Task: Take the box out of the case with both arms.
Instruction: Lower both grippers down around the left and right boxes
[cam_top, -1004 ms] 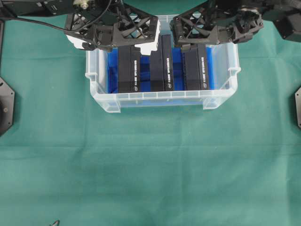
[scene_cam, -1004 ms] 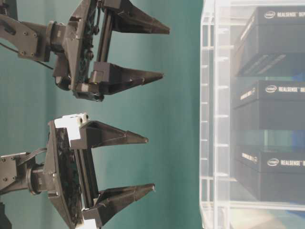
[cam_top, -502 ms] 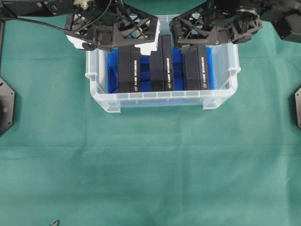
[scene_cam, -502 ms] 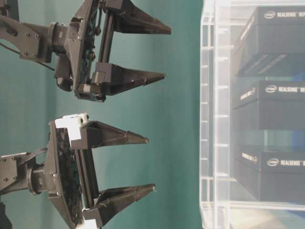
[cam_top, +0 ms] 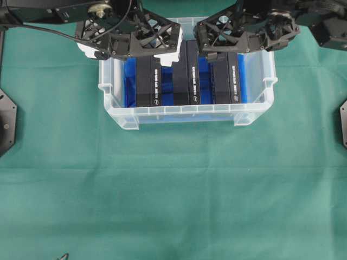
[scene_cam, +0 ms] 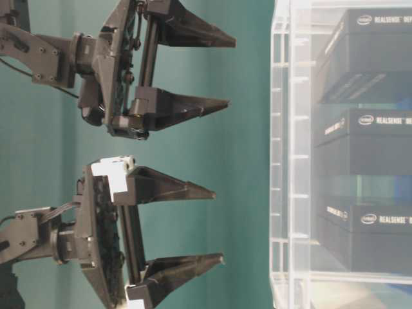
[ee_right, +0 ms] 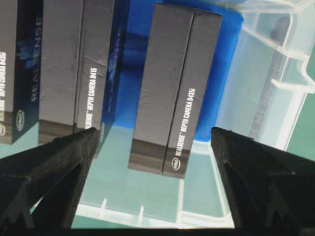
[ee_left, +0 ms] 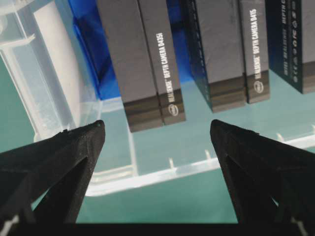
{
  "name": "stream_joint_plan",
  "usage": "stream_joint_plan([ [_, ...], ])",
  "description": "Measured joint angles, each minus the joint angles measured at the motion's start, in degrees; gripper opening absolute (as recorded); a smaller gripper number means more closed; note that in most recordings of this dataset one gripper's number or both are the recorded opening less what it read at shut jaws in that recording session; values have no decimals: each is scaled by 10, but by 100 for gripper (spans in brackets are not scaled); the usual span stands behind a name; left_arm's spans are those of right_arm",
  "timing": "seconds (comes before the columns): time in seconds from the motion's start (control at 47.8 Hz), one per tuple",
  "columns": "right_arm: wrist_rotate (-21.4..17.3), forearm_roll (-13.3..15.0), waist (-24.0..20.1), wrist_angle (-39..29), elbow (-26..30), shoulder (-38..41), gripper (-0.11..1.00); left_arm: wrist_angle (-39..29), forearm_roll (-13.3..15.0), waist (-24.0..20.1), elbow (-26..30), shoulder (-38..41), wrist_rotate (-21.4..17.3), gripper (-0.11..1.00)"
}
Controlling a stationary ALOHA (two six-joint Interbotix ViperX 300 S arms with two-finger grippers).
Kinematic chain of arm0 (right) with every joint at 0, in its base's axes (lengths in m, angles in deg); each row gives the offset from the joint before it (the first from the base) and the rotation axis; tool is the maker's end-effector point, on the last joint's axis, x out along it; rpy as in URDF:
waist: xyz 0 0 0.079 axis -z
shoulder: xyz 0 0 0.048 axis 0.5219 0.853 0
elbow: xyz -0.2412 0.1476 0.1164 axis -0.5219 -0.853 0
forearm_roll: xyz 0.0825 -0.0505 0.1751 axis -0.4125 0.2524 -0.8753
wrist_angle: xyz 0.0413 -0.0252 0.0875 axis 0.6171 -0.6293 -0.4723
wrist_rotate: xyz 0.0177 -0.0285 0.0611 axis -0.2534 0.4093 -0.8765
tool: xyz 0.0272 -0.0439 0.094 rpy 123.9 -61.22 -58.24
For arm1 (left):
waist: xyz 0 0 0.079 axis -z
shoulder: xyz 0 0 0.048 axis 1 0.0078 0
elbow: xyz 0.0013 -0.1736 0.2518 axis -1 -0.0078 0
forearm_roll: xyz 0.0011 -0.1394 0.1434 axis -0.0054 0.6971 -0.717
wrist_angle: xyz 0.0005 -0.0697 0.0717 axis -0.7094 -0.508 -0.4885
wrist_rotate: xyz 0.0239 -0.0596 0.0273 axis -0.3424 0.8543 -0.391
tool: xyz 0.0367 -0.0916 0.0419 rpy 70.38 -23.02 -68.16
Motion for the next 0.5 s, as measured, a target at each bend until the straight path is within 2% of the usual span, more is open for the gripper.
stream_joint_plan([
  [0.502, -3, 3, 0, 41, -43, 13, 94, 61, -2, 1, -70, 0, 8, 92],
])
